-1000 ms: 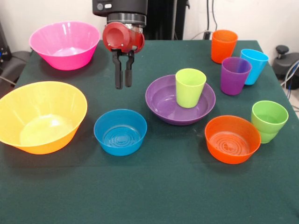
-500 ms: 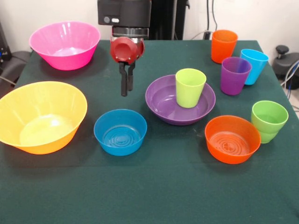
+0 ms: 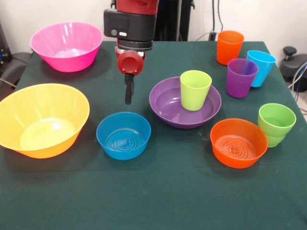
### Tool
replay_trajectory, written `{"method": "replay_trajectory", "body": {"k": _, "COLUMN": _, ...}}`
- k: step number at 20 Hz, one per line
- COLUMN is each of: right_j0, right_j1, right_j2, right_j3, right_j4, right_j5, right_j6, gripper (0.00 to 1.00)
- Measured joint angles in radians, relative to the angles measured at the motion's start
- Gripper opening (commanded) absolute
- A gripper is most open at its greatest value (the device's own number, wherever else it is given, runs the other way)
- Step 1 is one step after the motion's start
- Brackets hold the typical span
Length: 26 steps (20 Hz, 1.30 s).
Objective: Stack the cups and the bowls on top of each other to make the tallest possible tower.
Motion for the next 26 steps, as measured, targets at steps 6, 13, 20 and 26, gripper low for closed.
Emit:
{"method": "replay_trajectory", "body": {"k": 6, "right_j0": -0.033, "right_j1": -0.021, "right_j2": 0.001, "right_j3": 0.000, "right_j4": 0.068, "right_j5": 0.022, "right_j6": -0.002, "gripper": 1.00}}
{"method": "replay_trajectory", "body": {"k": 13, "right_j0": -0.096, "right_j1": -0.071, "right_j2": 0.004, "right_j3": 0.001, "right_j4": 0.238, "right_j5": 0.023, "right_j6": -0.088, "gripper": 1.00}}
{"method": "replay_trajectory", "body": {"k": 20, "right_j0": -0.110, "right_j1": -0.074, "right_j2": 0.004, "right_j3": 0.001, "right_j4": 0.371, "right_j5": 0.023, "right_j6": -0.242, "gripper": 1.00}}
{"method": "replay_trajectory", "body": {"k": 26, "right_j0": -0.104, "right_j1": -0.055, "right_j2": 0.004, "right_j3": 0.000, "right_j4": 0.402, "right_j5": 0.023, "right_j6": -0.290, "gripper": 1.00}}
